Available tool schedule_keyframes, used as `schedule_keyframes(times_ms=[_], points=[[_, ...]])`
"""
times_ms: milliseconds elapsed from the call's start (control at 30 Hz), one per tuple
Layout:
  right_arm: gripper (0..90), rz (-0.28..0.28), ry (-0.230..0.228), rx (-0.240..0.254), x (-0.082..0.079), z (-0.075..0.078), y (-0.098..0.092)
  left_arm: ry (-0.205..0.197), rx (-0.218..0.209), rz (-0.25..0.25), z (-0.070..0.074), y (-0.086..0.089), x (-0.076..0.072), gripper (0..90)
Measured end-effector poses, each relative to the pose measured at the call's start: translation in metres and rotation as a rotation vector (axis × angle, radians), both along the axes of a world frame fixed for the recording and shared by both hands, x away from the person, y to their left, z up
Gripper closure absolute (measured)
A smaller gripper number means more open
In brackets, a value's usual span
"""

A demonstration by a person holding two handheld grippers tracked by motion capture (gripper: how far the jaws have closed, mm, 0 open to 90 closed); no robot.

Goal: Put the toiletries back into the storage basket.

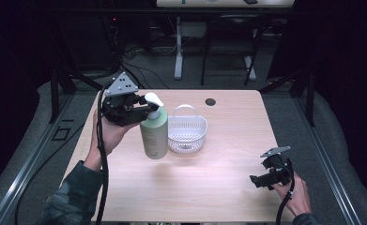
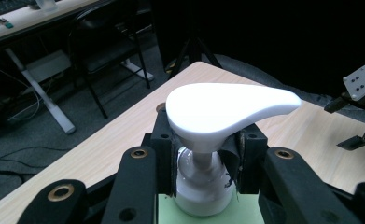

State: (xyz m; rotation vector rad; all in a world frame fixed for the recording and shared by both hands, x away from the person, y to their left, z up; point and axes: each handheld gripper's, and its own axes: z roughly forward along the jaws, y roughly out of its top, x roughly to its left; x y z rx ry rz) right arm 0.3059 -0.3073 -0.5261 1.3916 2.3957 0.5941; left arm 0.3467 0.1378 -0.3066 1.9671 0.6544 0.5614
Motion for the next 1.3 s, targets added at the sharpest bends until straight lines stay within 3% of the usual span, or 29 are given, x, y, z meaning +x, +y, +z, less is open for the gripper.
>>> schedule_keyframes(times_ms=[533,1300], points=[[1.5,0.001,0.004,0.003,0.0,-0.001,0.0,-0.018,0.005,-0.011,0.013,-0.009,0.007,67.3],[1.6,0.002,0.007,-0.001,0.0,-0.002,0.0,-0.025,0.009,-0.019,0.022,-0.023,0.021,67.3]])
